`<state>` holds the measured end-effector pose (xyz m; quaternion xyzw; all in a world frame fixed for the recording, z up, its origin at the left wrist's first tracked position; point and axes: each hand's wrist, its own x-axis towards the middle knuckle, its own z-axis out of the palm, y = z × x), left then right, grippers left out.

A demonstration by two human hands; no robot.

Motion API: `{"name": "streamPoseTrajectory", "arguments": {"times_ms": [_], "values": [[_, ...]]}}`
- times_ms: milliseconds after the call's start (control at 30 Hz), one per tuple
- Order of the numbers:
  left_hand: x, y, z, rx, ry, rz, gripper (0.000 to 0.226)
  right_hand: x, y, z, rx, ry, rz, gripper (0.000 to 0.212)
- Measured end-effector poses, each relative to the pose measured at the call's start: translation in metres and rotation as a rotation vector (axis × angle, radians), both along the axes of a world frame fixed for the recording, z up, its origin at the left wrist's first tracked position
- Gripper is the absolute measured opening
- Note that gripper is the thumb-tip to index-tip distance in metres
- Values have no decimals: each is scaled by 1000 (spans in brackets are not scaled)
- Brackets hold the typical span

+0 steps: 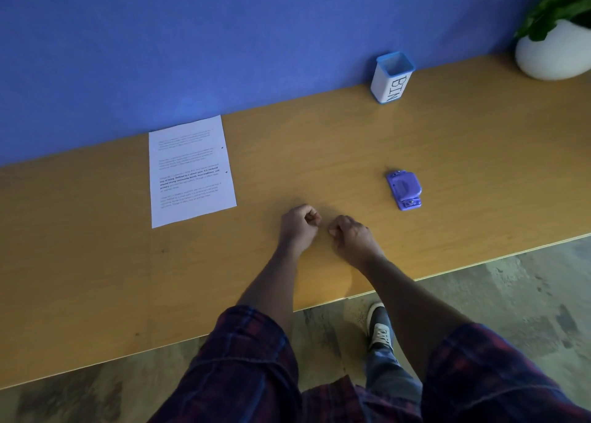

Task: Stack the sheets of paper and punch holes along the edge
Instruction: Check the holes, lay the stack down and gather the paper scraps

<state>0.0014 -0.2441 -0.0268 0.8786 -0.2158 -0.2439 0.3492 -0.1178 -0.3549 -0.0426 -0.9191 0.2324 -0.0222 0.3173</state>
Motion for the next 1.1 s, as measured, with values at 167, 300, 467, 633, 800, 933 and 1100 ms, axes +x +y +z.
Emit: {"name": "streamPoseTrajectory", "arguments": {"times_ms": [167, 300, 467, 633, 800, 933, 1100], "values": [[6, -1, 3, 36, 82, 31, 8, 5, -6, 4, 100, -27, -35, 16], [5, -3, 6, 57, 119, 22, 16, 4, -7, 4, 131, -91, -44, 17], [7, -10, 10, 68, 129, 2, 16, 7, -10, 3, 135, -96, -37, 18], [15, -18, 13, 56, 142, -24, 14, 17, -19, 9, 158, -126, -53, 17], [26, -39, 21, -3, 169, 6, 10, 28, -37, 23, 113, -192, -113, 15], [40, -62, 38, -113, 183, 29, 12, 40, -57, 42, 112, -301, -180, 18], [65, -99, 68, -238, 170, 20, 8, 63, -92, 70, 130, -388, -232, 20]]}}
